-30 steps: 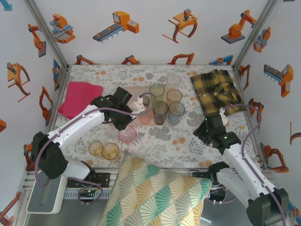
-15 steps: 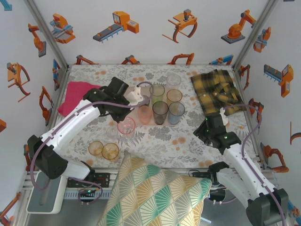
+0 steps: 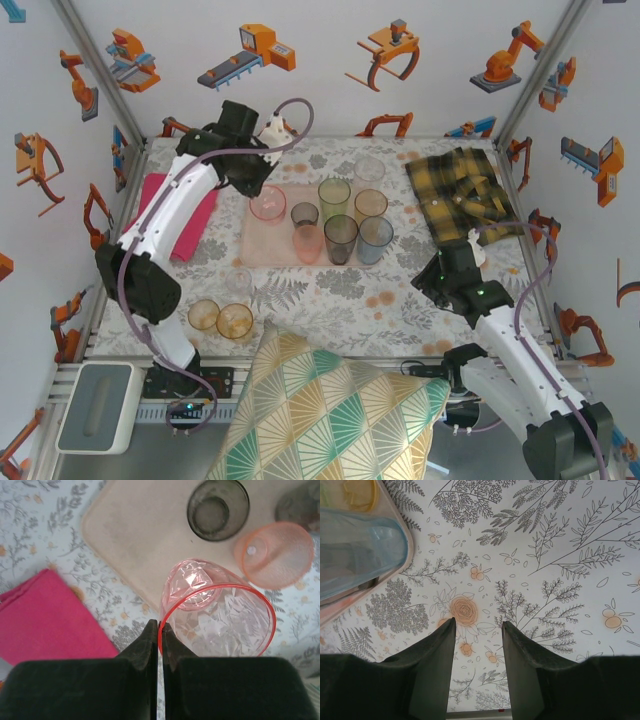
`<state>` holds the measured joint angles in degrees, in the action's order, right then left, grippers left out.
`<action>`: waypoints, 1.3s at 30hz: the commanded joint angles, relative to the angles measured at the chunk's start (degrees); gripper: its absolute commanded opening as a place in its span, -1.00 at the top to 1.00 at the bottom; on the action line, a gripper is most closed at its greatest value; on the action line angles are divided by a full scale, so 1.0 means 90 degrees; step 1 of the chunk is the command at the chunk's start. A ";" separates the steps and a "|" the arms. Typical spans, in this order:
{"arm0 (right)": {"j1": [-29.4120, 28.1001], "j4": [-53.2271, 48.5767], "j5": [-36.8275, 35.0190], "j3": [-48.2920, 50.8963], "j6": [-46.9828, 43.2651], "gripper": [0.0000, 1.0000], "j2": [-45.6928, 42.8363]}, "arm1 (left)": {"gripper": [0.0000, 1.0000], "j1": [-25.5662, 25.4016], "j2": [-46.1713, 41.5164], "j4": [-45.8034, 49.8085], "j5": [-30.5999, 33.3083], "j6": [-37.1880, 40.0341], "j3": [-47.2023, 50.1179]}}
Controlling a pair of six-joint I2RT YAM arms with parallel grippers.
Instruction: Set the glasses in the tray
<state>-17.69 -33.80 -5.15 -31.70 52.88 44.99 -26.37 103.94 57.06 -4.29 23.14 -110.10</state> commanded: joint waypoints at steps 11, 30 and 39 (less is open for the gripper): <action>0.0058 -0.0034 0.0054 -0.0225 -0.0101 0.17 0.0442 | 0.96 0.0469 0.2812 0.0061 -0.0345 -0.0874 -0.3352; 0.0072 0.0084 0.0054 -0.0230 -0.0078 0.17 0.0835 | 0.97 0.0347 0.4276 -0.0150 -0.0763 -0.1360 -0.4319; 0.0074 0.0086 0.0090 -0.0235 -0.0079 0.17 0.0892 | 0.96 0.0149 0.4497 -0.0355 -0.0575 -0.1350 -0.4319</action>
<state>-17.41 -33.56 -4.21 -32.42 52.71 52.84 -24.47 143.00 55.05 -9.04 12.05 -147.13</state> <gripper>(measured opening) 0.419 0.091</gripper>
